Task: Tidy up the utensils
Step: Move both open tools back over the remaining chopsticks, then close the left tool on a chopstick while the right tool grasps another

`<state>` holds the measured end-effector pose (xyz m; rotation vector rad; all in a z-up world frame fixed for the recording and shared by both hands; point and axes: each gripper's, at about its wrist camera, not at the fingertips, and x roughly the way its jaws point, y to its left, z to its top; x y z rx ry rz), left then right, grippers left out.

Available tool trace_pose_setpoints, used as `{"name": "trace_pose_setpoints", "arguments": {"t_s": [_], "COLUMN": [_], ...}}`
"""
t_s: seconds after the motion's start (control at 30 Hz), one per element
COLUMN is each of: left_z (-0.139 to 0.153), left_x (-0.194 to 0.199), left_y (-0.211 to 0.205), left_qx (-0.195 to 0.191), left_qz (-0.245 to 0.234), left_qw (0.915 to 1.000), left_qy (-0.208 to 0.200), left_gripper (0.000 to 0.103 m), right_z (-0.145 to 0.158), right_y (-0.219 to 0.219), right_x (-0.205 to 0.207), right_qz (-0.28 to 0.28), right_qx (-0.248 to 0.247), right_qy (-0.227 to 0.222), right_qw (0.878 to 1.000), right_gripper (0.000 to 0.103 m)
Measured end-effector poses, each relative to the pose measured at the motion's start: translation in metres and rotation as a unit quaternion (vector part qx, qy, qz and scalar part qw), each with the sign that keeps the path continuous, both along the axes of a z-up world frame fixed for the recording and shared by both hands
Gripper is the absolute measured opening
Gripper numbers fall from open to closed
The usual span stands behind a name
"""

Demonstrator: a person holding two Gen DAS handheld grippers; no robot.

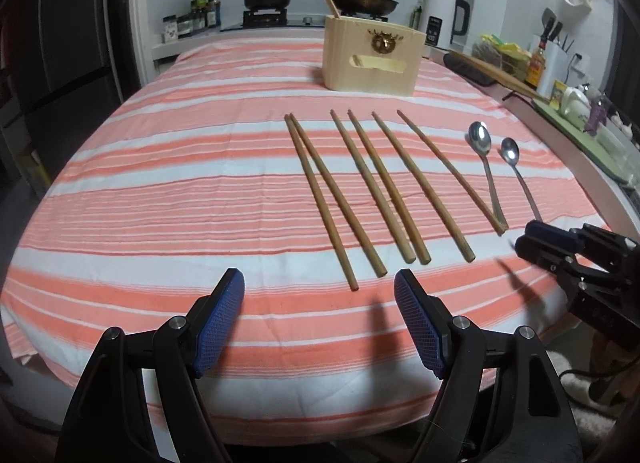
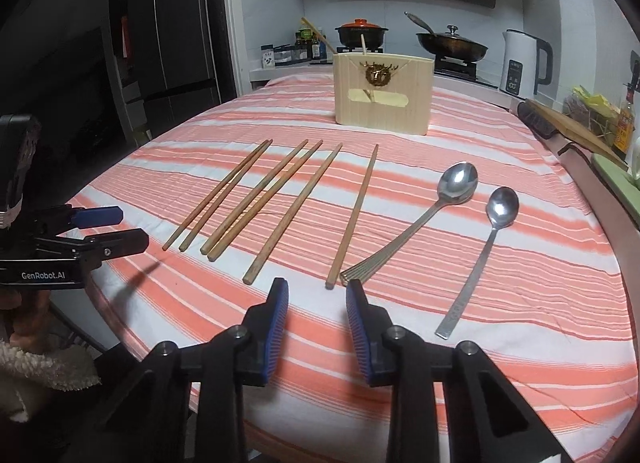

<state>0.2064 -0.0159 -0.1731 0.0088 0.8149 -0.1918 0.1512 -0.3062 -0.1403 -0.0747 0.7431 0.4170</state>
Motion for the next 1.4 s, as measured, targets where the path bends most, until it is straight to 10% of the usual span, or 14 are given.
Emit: {"name": "trace_pose_setpoints", "arguments": {"t_s": [0.47, 0.83, 0.93, 1.27, 1.4], "left_z": [-0.02, -0.021, -0.021, -0.021, -0.021], "left_x": [0.007, 0.003, 0.004, -0.005, -0.005], "left_y": [-0.005, -0.012, -0.014, 0.011, 0.005], "left_qx": [0.024, 0.029, 0.03, -0.003, 0.004], "left_qz": [0.012, 0.004, 0.001, 0.027, 0.021], "left_qw": [0.9996, 0.9993, 0.9992, 0.9994, 0.9995], "left_qy": [0.009, -0.024, -0.028, -0.021, -0.024], "left_gripper": [0.071, 0.031, 0.004, 0.006, 0.022], "right_z": [-0.016, -0.019, -0.019, -0.019, -0.02], "right_y": [-0.003, 0.004, 0.003, -0.006, -0.006], "right_x": [0.015, 0.026, 0.029, 0.019, 0.018], "right_qz": [-0.025, -0.052, -0.058, -0.048, -0.047], "right_qx": [0.025, 0.014, 0.014, 0.011, 0.014], "right_qy": [0.042, 0.021, 0.019, 0.01, 0.004], "right_qw": [0.999, 0.998, 0.998, 0.999, 0.999], "right_gripper": [0.027, 0.012, 0.008, 0.006, 0.007]}}
